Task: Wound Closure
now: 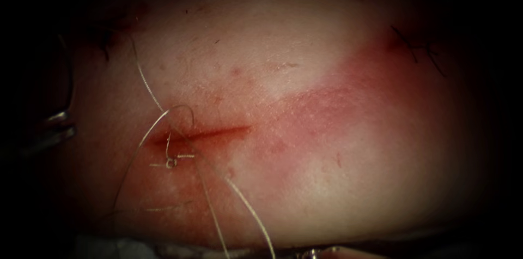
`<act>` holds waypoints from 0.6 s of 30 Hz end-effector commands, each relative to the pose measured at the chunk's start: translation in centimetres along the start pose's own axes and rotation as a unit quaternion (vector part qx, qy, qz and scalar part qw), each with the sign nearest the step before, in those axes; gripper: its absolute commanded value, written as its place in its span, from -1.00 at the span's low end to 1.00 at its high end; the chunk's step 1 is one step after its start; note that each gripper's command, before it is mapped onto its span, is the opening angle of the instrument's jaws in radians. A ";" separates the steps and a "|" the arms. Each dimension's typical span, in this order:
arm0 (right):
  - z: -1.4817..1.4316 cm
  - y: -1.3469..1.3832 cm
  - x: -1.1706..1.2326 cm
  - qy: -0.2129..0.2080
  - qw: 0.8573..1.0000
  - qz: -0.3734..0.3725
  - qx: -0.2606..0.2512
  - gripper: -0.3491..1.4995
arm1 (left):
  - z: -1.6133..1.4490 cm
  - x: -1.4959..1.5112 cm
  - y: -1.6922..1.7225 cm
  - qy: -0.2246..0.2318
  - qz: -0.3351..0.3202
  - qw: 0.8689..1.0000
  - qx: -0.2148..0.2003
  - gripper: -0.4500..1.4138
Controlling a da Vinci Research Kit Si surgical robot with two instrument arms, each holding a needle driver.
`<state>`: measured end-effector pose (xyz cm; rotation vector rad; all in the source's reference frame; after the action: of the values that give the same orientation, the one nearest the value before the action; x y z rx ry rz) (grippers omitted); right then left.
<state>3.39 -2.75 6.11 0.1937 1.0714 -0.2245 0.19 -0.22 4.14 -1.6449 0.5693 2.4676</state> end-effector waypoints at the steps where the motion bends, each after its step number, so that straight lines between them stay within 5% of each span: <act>1: 0.06 -0.21 0.08 0.008 1.000 0.014 0.008 -1.00 | 0.05 -0.04 0.06 0.000 -0.001 1.000 0.000 -1.00; 11: -0.28 -0.86 0.63 0.030 0.995 0.041 0.084 -1.00 | 0.05 -0.06 0.06 0.001 -0.001 1.000 -0.001 -1.00; 18: -0.45 -1.28 1.27 0.062 0.983 0.042 0.170 -1.00 | 0.07 -0.11 0.07 0.002 0.001 1.000 0.000 -1.00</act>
<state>3.15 -3.86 4.70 0.5652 1.1387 -0.3316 0.21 -0.21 4.21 -1.6492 0.5740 2.4670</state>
